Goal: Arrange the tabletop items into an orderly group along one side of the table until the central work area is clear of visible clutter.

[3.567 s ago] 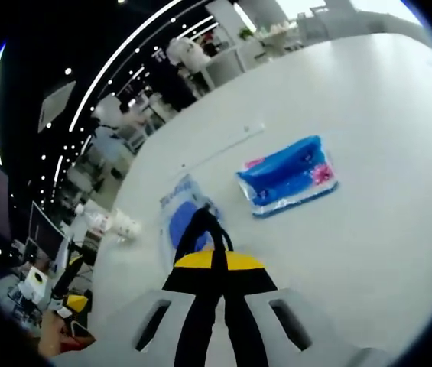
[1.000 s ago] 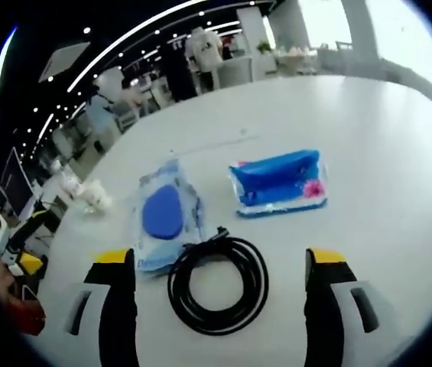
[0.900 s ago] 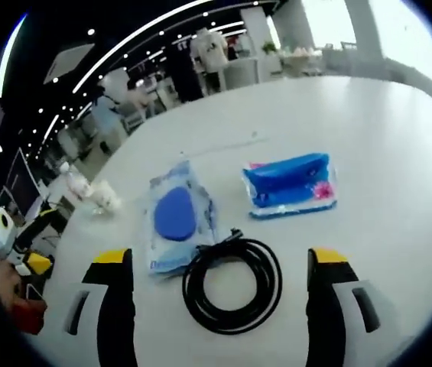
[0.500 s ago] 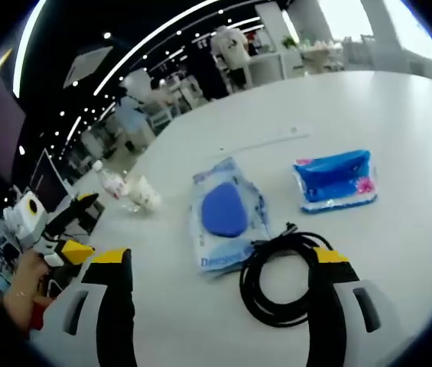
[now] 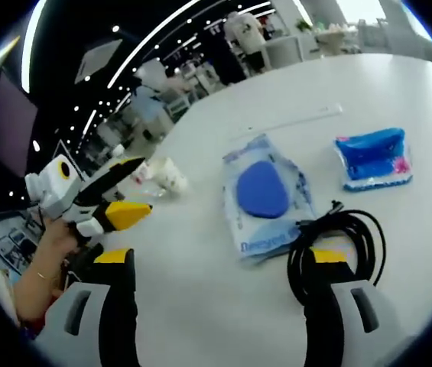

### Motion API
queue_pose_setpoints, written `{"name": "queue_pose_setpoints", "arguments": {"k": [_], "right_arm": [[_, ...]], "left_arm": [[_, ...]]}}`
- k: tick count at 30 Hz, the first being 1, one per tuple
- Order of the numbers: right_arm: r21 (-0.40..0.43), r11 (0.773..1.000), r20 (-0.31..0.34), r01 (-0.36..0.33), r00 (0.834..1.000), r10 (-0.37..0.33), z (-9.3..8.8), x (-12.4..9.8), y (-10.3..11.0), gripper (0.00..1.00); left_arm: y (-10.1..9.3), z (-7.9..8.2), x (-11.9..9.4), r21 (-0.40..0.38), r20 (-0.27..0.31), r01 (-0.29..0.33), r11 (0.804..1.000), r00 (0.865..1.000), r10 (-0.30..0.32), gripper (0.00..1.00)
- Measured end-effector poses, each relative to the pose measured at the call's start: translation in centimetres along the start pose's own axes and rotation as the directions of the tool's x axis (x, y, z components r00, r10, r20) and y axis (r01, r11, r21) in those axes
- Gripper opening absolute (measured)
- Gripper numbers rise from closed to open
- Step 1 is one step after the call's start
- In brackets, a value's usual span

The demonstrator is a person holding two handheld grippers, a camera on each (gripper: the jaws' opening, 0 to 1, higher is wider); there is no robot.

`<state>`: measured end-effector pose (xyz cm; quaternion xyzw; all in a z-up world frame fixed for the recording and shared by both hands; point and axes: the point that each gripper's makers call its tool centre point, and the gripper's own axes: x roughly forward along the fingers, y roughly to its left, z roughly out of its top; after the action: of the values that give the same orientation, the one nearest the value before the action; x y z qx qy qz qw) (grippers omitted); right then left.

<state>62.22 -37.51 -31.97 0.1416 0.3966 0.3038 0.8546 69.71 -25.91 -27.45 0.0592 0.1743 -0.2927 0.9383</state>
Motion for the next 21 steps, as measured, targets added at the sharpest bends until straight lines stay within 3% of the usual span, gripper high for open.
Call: {"name": "queue_pose_setpoints", "arguments": {"k": [17,21], "right_arm": [[0.107,0.994,-0.061,0.002,0.998,0.005,-2.7,2.9,-0.2,0.8],[0.216,0.976,-0.035,0.037,0.999,-0.031,-2.5,3.5,-0.7,0.74]], "left_arm": [[1.2,-0.6,6.5,0.031,-0.036,-0.017,0.999,0.999,0.019,0.84],[1.5,-0.9,7.6,0.053,-0.049,-0.031,0.998,0.998,0.034,0.76]]}}
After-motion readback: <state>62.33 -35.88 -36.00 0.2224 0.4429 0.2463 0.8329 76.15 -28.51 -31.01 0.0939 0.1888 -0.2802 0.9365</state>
